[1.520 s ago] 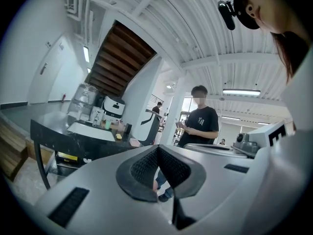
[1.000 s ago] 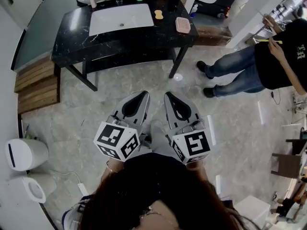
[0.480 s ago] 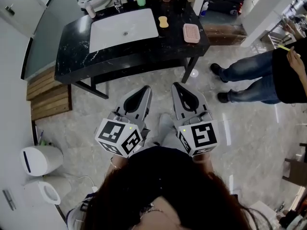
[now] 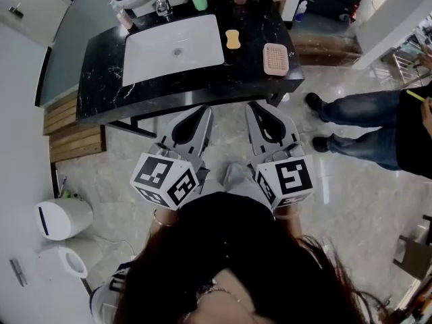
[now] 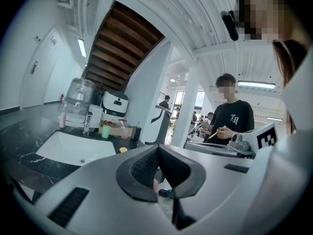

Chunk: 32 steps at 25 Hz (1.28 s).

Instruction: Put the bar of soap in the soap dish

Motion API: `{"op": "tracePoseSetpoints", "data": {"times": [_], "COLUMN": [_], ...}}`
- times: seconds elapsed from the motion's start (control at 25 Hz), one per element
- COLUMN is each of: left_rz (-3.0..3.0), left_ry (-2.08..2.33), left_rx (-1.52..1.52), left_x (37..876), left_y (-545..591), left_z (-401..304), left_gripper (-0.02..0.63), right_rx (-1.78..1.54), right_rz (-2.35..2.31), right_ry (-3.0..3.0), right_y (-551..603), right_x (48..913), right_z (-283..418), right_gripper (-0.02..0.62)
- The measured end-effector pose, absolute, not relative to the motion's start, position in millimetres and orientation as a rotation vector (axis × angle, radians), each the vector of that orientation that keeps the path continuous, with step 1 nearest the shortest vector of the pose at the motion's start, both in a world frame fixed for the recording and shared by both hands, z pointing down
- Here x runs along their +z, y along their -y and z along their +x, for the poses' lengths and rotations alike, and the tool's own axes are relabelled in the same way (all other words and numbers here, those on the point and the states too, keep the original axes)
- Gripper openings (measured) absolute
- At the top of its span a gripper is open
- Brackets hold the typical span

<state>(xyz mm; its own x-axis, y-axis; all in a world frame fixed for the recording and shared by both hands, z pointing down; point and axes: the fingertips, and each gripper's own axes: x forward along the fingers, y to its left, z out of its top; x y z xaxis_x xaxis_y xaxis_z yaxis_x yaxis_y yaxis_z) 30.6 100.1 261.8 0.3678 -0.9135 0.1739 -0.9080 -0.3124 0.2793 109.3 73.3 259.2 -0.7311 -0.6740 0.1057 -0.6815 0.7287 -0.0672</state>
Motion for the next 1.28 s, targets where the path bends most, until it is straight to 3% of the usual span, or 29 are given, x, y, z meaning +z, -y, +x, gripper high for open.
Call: {"op": "tracePoseSetpoints", "data": {"times": [0.44,1.28], "left_rz": [2.254,2.297], "left_ry": [1.635,1.457], "left_rx": [-0.016,0.003], "left_x": [278.5,306.9], "left_y": [-30.6,147.4], "left_z": [-20.7,-122.5], "left_gripper": [-0.005,-0.005], "right_rx": [0.168,0.342], "right_rz": [1.088,1.192], "right_ry": [2.732,2.446], "right_y": [4.3,164.0], "right_x": [286.0,349.7], "right_z": [73.3,-3.4], "right_gripper": [0.013,0.081]}}
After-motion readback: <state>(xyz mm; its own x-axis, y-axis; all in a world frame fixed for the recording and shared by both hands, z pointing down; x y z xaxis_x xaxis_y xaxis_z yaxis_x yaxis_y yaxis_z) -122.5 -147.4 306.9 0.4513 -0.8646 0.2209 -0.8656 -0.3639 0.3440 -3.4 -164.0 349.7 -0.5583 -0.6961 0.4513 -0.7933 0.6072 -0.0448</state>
